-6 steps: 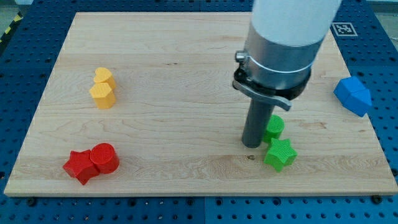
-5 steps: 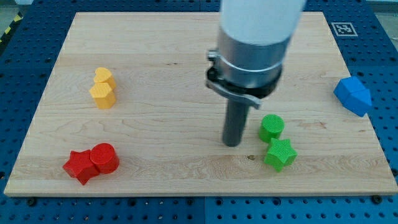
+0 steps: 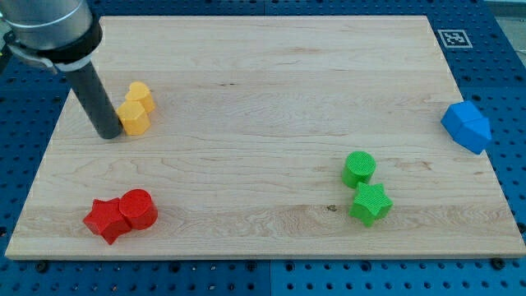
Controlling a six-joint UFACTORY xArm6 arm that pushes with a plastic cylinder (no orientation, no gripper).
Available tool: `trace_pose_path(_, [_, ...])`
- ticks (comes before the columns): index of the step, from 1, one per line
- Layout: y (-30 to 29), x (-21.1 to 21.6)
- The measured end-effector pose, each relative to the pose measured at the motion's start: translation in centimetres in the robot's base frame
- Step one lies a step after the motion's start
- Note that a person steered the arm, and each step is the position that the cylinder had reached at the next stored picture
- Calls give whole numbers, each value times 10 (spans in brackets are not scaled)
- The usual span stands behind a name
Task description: Push the yellow hexagon to the top of the green circle
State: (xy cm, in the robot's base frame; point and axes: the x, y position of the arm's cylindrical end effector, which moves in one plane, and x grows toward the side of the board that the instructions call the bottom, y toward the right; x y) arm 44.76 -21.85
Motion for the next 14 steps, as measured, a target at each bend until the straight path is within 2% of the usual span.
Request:
trace_pose_path(1, [0, 0])
trace_pose_path(2, [38, 0])
trace_pose_path(3, [134, 0])
trace_pose_path(4, [158, -1])
trace_pose_path(5, [115, 8])
trace_pose_path(6, [36, 13])
trace_pose_path(7, [-33, -2])
trace_pose_path(8, [-40, -29])
trace_pose_path(9, [-14, -51])
trace_pose_path(10, [68, -49])
trace_pose_path(11, [167, -30])
trace_pose_path(12, [201, -26])
trace_pose_path(14, [110, -26])
